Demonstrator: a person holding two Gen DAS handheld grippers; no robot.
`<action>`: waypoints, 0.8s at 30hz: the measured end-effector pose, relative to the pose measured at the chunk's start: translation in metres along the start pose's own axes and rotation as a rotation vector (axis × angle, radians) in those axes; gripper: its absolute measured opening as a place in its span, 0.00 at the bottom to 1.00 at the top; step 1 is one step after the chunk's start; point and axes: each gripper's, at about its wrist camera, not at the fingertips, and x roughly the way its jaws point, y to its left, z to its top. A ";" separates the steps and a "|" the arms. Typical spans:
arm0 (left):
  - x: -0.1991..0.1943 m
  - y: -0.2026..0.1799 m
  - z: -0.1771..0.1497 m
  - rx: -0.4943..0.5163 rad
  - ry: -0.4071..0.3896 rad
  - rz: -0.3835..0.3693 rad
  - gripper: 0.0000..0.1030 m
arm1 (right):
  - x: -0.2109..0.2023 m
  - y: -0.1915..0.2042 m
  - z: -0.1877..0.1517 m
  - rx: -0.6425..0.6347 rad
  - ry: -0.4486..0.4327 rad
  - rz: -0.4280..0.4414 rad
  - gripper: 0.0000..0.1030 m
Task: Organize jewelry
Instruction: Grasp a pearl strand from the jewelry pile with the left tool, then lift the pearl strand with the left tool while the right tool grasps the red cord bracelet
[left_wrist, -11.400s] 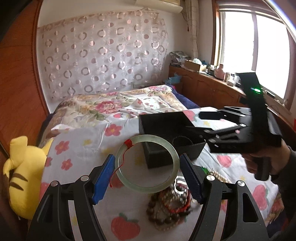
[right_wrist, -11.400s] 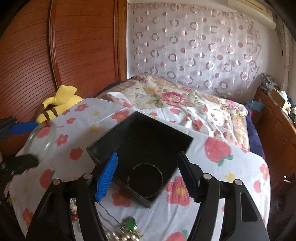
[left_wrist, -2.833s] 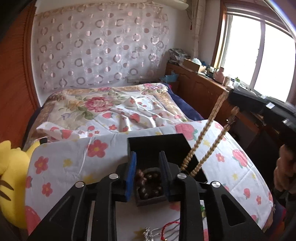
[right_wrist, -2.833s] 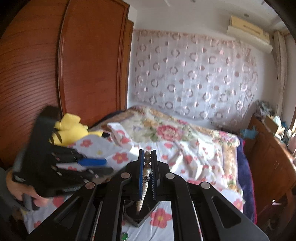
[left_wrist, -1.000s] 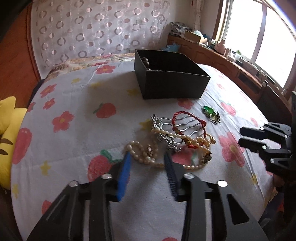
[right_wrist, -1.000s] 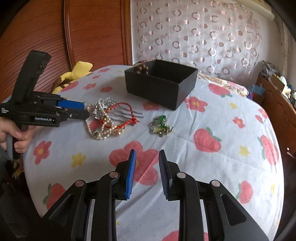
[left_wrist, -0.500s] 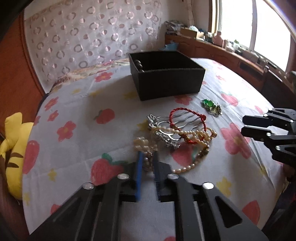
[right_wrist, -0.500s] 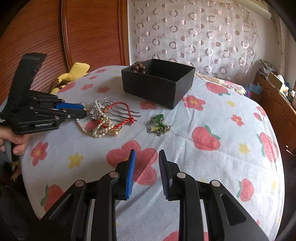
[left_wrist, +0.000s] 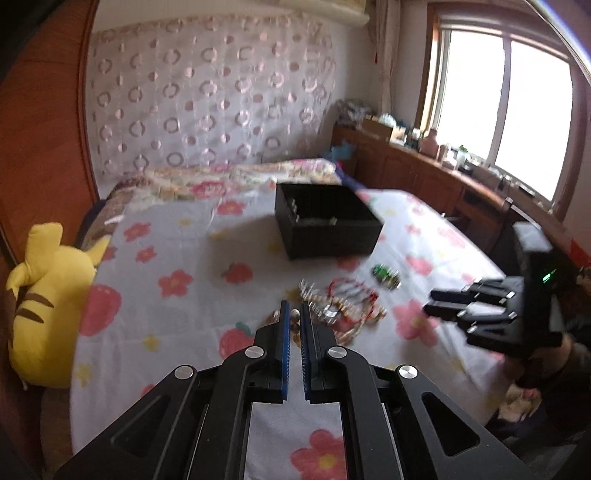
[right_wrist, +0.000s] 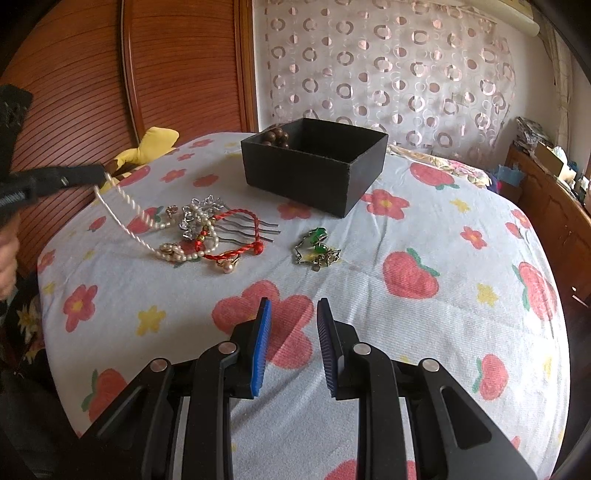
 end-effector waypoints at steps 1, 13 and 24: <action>-0.004 -0.002 0.003 0.002 -0.011 -0.001 0.04 | 0.000 0.000 0.000 -0.001 0.000 0.002 0.27; -0.052 -0.005 0.026 -0.004 -0.145 -0.027 0.04 | 0.005 0.017 0.011 -0.046 0.016 0.045 0.27; -0.061 0.002 0.026 -0.022 -0.173 -0.025 0.04 | 0.032 0.027 0.050 -0.028 0.046 0.127 0.27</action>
